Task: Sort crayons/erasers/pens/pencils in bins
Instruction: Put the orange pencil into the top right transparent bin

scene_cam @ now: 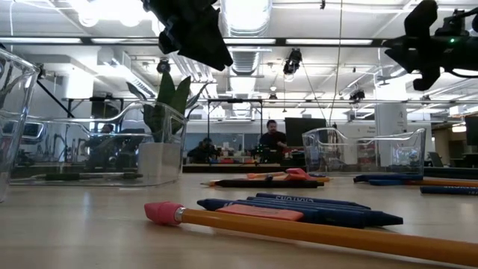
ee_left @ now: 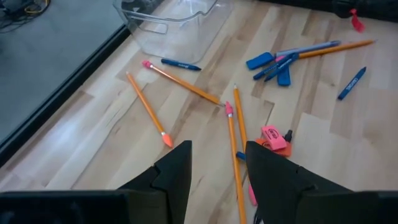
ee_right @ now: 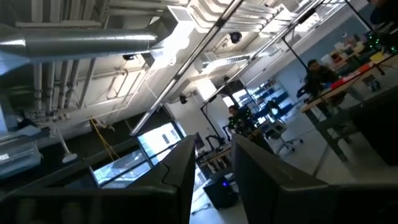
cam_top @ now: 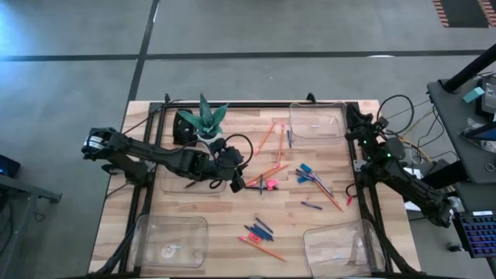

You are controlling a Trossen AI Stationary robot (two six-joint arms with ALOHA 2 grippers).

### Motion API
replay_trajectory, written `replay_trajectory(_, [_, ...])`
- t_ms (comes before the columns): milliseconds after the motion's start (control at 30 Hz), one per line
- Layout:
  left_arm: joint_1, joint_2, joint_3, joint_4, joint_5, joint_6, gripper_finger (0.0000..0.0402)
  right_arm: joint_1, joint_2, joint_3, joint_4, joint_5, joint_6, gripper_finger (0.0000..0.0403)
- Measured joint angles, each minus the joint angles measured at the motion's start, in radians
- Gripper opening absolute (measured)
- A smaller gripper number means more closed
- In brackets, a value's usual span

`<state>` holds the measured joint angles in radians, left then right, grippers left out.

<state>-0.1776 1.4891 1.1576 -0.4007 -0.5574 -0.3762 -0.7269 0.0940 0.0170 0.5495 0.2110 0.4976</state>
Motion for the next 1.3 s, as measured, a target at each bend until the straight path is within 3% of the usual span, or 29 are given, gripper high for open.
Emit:
replay_trajectory(200, [0.001, 0.0, 0.0, -0.001, -0.001, 0.019, 0.0137, 0.0, 0.0, 0.0, -0.04, 0.023, -0.023, 0.0095])
replay_trajectory(333, [0.001, 0.0, -0.001, -0.007, -0.001, 0.019, 0.0137, 0.002, 0.001, 0.0, -0.145, -0.072, -0.018, 0.0095])
replay_trajectory(667, [0.019, 0.0, -0.001, -0.006, -0.001, 0.025, 0.0137, 0.002, 0.025, 0.015, -0.188, -0.27, -0.018, 0.0095])
replay_trajectory(1300, [0.027, 0.0, -0.001, -0.012, -0.001, 0.023, 0.0137, 0.008, 0.361, 0.314, -0.523, -0.373, -0.121, 0.0096])
